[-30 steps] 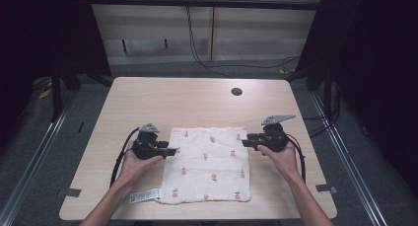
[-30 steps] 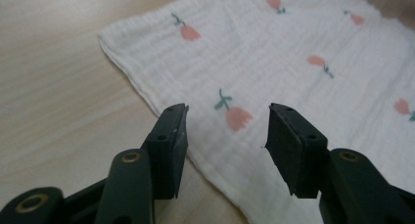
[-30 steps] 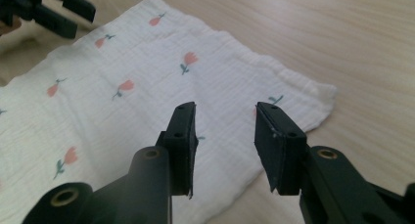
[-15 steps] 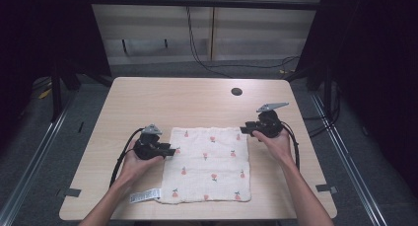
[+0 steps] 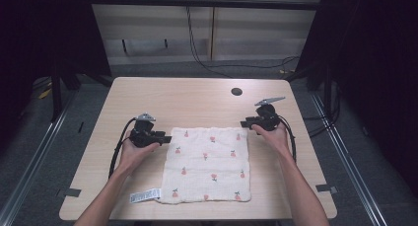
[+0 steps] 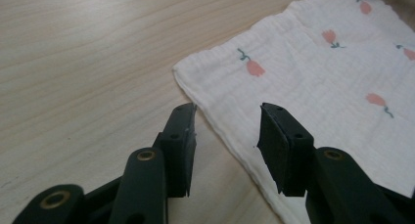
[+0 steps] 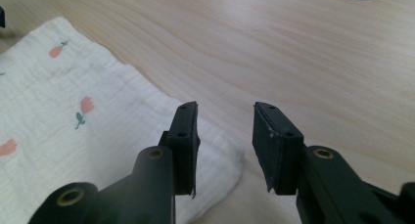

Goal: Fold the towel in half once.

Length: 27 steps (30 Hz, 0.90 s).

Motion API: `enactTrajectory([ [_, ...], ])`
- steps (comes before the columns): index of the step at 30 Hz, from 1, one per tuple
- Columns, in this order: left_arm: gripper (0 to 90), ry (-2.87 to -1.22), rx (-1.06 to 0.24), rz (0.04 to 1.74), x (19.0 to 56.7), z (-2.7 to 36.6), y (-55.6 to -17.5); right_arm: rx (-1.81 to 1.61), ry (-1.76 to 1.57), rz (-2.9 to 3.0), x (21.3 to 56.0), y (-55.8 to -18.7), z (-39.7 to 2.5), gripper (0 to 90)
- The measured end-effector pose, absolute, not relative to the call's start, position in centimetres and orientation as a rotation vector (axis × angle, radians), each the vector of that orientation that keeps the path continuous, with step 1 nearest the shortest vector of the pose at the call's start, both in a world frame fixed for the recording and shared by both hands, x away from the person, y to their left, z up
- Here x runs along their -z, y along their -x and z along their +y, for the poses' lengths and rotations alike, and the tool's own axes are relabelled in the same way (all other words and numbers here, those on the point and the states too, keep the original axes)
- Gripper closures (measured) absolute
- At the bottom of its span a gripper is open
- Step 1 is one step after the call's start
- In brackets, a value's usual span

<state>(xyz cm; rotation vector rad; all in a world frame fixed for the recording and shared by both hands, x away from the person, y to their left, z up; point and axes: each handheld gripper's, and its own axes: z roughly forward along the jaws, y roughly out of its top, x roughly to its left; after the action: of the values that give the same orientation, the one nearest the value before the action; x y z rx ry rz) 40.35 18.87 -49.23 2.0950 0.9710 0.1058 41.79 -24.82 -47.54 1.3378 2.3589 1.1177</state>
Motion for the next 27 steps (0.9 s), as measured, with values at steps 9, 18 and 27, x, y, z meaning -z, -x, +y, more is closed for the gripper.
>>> enactTrajectory([
  [9,53.3,-2.121,-0.145,0.992,50.1,18.6,-41.3,-1.035,-1.35,2.389,49.1,-42.0,-24.4,63.8],
  [18,54.9,-2.055,-0.138,1.032,50.0,18.7,-42.8,-0.978,-1.366,2.391,49.9,-42.0,-23.9,78.5],
  [27,54.9,-2.084,-0.143,1.052,50.3,17.1,-44.1,-1.036,-1.361,2.387,50.0,-41.5,-23.5,88.8],
])
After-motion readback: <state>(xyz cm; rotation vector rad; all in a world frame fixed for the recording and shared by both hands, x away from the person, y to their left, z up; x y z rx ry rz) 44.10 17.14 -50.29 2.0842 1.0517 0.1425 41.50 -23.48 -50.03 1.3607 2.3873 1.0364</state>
